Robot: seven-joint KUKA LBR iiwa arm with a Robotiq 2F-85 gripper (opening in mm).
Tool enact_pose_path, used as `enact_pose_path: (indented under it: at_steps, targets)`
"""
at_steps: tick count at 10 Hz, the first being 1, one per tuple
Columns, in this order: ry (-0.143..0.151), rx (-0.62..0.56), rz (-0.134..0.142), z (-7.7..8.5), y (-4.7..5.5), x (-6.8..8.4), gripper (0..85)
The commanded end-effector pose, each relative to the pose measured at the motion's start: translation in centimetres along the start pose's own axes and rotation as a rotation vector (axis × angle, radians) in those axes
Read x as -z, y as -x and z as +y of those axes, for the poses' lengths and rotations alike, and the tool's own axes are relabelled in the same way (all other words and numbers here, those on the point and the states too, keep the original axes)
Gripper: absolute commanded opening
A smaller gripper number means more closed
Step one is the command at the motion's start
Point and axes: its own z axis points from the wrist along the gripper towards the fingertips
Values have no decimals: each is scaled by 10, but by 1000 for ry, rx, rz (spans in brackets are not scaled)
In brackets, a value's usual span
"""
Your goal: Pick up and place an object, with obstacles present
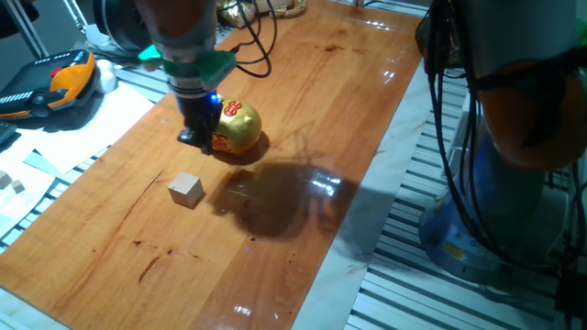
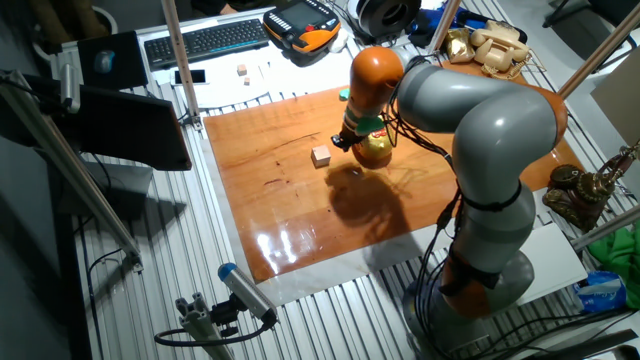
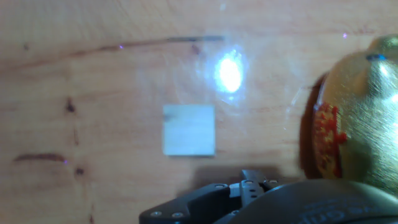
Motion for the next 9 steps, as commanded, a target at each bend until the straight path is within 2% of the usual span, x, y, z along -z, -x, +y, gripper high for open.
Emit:
enact_pose_path:
  at_steps: [1, 3, 4, 5, 9]
  targets:
    - [-20, -10, -24, 15, 7, 0, 0]
    - [-23, 15, -51, 20, 15, -7, 0]
    - [-25, 27, -46, 22, 18, -12, 0]
    - [-11, 35, -34, 25, 21, -16, 0]
    - [-14, -8, -24, 47, 22, -28, 0]
